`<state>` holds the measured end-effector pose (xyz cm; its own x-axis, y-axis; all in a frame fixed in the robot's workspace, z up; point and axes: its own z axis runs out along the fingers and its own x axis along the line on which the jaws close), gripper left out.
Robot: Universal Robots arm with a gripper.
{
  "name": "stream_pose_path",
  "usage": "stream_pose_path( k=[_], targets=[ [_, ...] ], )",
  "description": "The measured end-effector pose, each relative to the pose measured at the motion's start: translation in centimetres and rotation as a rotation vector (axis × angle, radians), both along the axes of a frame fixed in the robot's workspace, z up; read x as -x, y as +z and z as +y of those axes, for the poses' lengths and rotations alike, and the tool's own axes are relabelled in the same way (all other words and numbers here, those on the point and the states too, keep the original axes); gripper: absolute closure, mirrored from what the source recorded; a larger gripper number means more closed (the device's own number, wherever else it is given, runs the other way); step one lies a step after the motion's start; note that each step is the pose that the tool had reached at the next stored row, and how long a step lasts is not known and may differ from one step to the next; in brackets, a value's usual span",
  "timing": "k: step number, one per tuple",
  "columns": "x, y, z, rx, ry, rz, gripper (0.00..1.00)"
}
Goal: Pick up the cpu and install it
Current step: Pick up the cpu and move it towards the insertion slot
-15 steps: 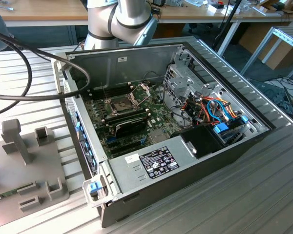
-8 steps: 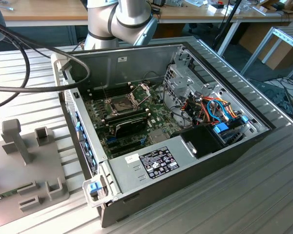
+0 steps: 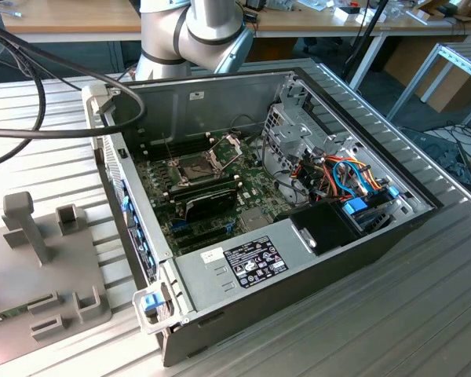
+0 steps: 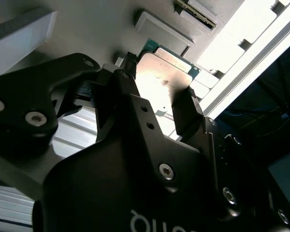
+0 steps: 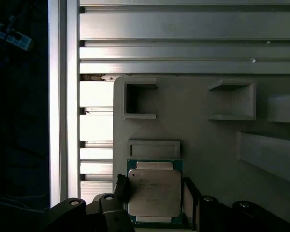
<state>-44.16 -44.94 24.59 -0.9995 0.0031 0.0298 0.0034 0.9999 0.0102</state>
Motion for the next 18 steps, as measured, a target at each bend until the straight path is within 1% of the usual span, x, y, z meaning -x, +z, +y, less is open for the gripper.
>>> stream_pose_path(
  k=[3,6,8,13,15,18],
  targets=[
    [0.00,0.01,0.00,0.0000,0.000,0.0000,0.45],
    [0.00,0.27,0.00,0.0001,0.000,0.0001,0.45],
    [0.00,0.57,0.00,0.0001,0.000,0.0001,0.45],
    [0.00,1.52,0.00,0.0000,0.000,0.0000,0.45],
    [0.00,1.99,0.00,0.0001,0.000,0.0000,0.45],
    [0.00,2.96,0.00,0.0000,0.000,0.0000,0.45]
  ],
)
